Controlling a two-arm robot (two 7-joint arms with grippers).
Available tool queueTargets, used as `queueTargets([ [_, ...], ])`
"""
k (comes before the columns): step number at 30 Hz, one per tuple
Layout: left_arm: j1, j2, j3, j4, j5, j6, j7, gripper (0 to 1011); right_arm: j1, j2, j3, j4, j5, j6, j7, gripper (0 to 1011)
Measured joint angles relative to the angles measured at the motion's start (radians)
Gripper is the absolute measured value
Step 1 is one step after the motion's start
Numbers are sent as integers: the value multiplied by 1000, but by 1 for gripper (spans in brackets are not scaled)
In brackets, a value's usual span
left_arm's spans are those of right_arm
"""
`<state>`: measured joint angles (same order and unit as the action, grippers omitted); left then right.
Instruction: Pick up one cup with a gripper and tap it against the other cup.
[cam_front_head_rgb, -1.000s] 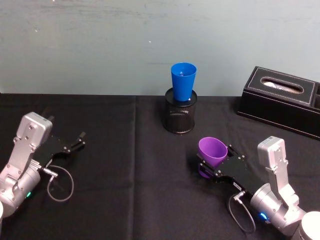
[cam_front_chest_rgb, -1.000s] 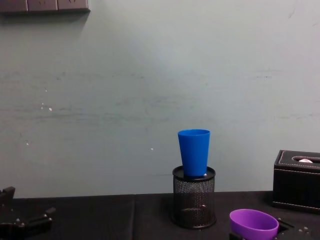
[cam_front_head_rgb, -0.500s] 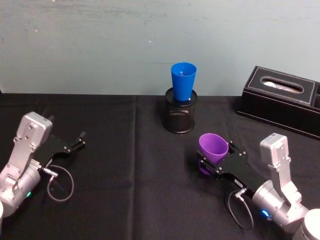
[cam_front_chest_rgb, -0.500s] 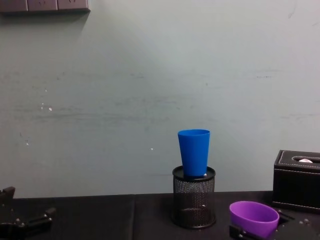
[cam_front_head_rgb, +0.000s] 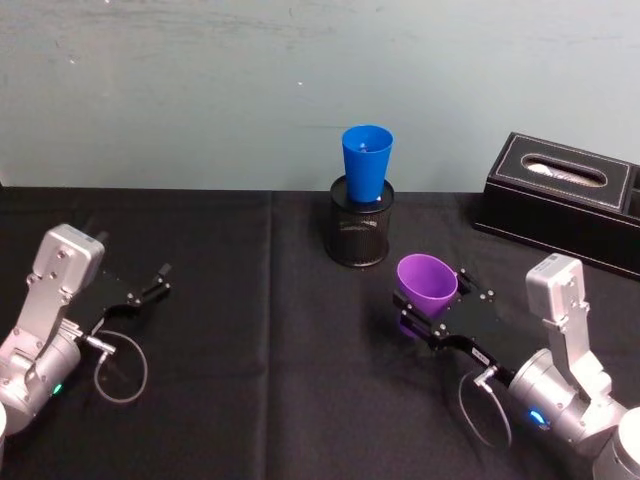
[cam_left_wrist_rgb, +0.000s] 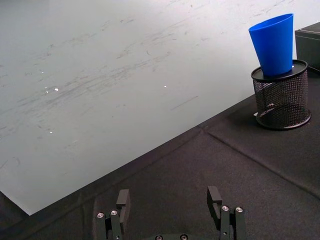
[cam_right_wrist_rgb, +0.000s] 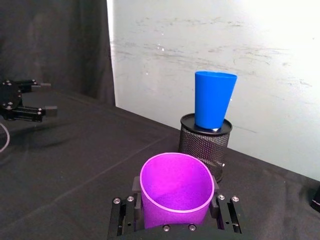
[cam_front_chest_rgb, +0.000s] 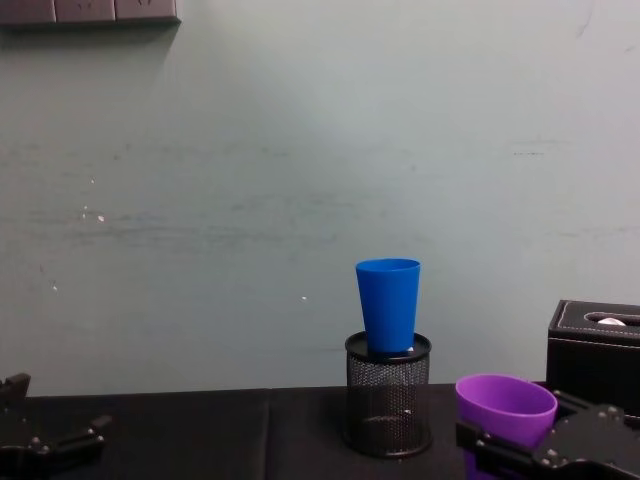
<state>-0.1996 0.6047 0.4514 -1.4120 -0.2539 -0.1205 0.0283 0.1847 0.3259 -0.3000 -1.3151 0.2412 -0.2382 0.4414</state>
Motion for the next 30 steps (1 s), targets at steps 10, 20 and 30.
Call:
queueTargets([
  [10,0,0,0,0,0,0,0,1011,-8,19,5,-39,10,8,9,739],
  [20,0,0,0,0,0,0,0,1011,-16,27,23,-74,36,18,8,739],
  [30,0,0,0,0,0,0,0,1011,-20,32,32,-92,60,23,8,739],
])
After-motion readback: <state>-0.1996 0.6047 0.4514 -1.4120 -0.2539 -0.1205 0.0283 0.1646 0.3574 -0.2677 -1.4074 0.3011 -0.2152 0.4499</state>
